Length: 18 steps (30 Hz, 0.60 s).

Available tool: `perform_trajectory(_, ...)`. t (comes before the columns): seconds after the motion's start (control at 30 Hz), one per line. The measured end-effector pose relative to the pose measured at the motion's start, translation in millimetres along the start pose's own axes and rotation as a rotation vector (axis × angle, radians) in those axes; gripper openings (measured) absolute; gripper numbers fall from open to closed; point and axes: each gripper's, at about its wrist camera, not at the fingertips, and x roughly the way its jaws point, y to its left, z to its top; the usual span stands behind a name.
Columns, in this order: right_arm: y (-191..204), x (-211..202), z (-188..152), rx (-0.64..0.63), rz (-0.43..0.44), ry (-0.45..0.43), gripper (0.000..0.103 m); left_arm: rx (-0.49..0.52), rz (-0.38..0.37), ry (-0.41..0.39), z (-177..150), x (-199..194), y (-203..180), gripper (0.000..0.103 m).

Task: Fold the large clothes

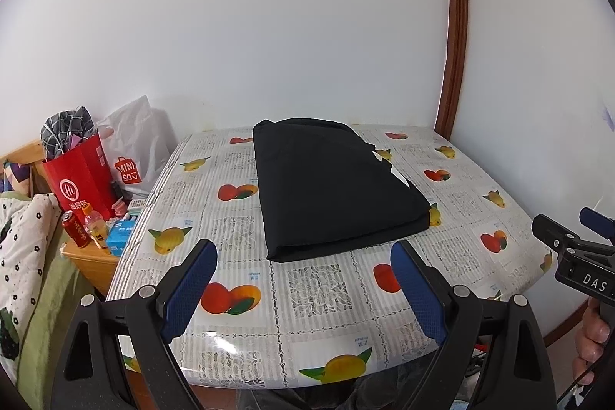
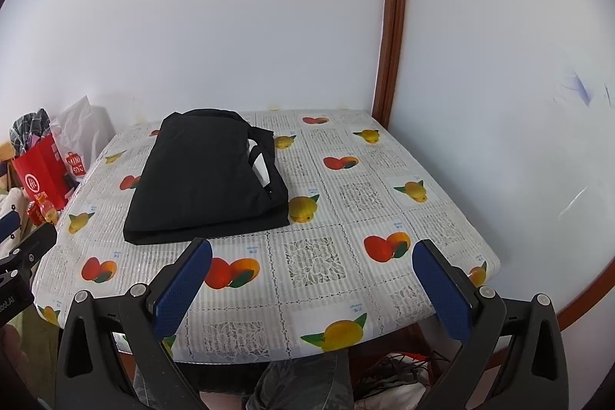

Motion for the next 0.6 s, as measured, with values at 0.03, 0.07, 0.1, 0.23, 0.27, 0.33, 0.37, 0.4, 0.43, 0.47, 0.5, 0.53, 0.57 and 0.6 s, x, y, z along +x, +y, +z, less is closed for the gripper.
perform_trajectory(0.03, -0.1, -0.1, -0.1, 0.0, 0.002, 0.003, 0.102, 0.0, 0.0, 0.0, 0.0, -0.4, 0.1, 0.092)
perform_trajectory(0.07, -0.2, -0.3, 0.0, 0.0, 0.001, 0.003, 0.103, 0.001, 0.001, 0.0, -0.1, -0.9, 0.0, 0.092)
perform_trajectory(0.1, -0.1, -0.9, 0.2, 0.001, -0.001, 0.001, 0.102, 0.0, 0.001, 0.0, -0.1, -0.4, 0.1, 0.092)
perform_trajectory(0.23, -1.0, -1.4, 0.9, 0.007, -0.002, -0.002, 0.103, -0.004, 0.002, 0.001, -0.1, -0.6, 0.5, 0.092)
perform_trajectory(0.27, -1.0, -1.2, 0.7, 0.006, -0.003, -0.001, 0.102, -0.006, 0.002, 0.002, -0.2, -0.6, 0.7, 0.092)
perform_trajectory(0.33, -0.8, -0.5, 0.2, 0.003, -0.001, 0.001, 0.102, -0.007, 0.003, 0.002, -0.1, -0.4, 1.2, 0.092)
perform_trajectory(0.37, -0.7, -0.3, 0.2, 0.002, -0.001, 0.002, 0.102, -0.007, 0.002, 0.003, -0.2, -0.4, 1.5, 0.092)
perform_trajectory(0.4, -0.7, -0.1, 0.1, 0.002, -0.001, 0.002, 0.102, -0.007, 0.002, 0.003, -0.1, -0.3, 1.5, 0.092)
perform_trajectory(0.43, -0.9, 0.1, 0.3, 0.001, -0.002, 0.002, 0.102, -0.006, 0.003, 0.003, -0.1, -0.3, 1.5, 0.092)
perform_trajectory(0.47, -0.8, 0.2, 0.4, 0.001, -0.004, 0.002, 0.102, -0.006, 0.004, 0.003, -0.2, -0.3, 1.6, 0.092)
perform_trajectory(0.5, -1.0, 0.2, 0.7, 0.001, -0.003, 0.001, 0.102, -0.007, 0.003, 0.003, -0.3, -0.3, 1.7, 0.092)
perform_trajectory(0.53, -1.3, 0.3, 0.8, 0.002, -0.004, 0.001, 0.102, -0.007, 0.004, 0.004, -0.5, -0.2, 2.3, 0.092)
perform_trajectory(0.57, -1.0, 0.3, 0.7, 0.001, -0.004, 0.001, 0.102, -0.008, 0.003, 0.005, -0.5, -0.2, 2.6, 0.092)
perform_trajectory(0.6, -0.3, 0.0, 0.6, -0.001, -0.004, 0.001, 0.102, -0.008, 0.004, 0.005, -0.6, -0.2, 3.0, 0.092)
